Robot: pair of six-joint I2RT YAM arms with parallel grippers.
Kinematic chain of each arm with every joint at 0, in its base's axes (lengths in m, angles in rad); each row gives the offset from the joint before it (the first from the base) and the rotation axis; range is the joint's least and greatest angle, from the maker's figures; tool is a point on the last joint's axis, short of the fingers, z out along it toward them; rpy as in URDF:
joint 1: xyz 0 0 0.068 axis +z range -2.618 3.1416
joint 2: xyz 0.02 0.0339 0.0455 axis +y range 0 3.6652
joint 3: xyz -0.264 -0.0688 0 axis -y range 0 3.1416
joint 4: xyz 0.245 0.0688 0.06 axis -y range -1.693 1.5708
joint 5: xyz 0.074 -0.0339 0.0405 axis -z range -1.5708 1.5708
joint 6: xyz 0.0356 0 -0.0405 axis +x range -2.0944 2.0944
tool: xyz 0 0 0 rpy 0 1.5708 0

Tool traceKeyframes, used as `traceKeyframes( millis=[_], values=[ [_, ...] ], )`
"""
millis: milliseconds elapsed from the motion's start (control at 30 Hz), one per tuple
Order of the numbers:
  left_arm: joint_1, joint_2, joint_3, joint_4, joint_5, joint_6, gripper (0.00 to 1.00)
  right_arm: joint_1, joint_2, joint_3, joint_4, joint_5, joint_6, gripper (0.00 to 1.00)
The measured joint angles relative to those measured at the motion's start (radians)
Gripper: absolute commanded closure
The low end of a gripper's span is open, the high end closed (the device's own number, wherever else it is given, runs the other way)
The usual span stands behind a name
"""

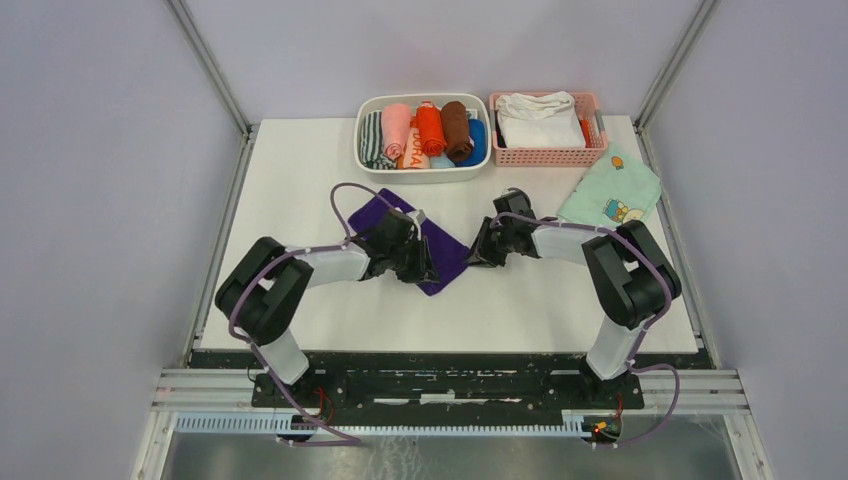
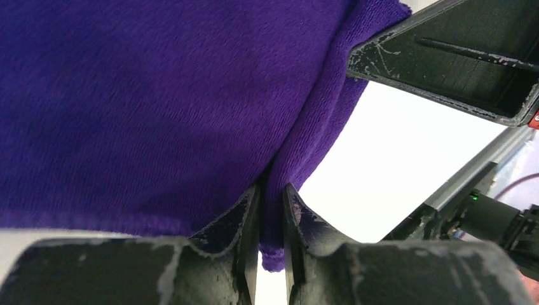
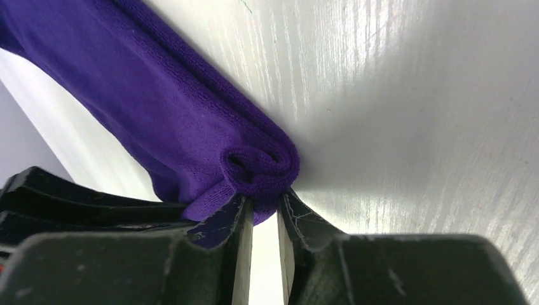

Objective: Roll the towels
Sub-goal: Roll the towel at the center of the board.

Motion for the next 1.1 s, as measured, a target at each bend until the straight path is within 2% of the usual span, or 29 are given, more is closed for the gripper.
traceKeyframes(
  millis=[167,267,533,733,933,1100],
  values=[
    [-0.035,-0.082,0.009,-0.131,-0.148,0.037,0.6,0.019,0.005,0.037,-0.069,0.035,-0.008,0.74],
    [-0.1,-0.133,0.025,-0.208,-0.267,0.063,0.54,0.024,0.011,0.056,-0.095,0.047,-0.012,0.74],
    [-0.415,-0.196,0.119,-0.273,-0.636,0.191,0.43,0.026,0.014,0.08,-0.145,0.068,-0.014,0.73],
    [-0.551,-0.098,0.19,-0.259,-0.816,0.351,0.4,0.027,0.014,0.083,-0.151,0.071,-0.014,0.73],
    [-0.582,0.069,0.216,-0.267,-0.94,0.449,0.38,0.027,0.014,0.084,-0.155,0.071,-0.014,0.73],
    [-0.583,0.104,0.219,-0.278,-1.012,0.5,0.38,0.027,0.014,0.085,-0.159,0.071,-0.014,0.73]
  ],
)
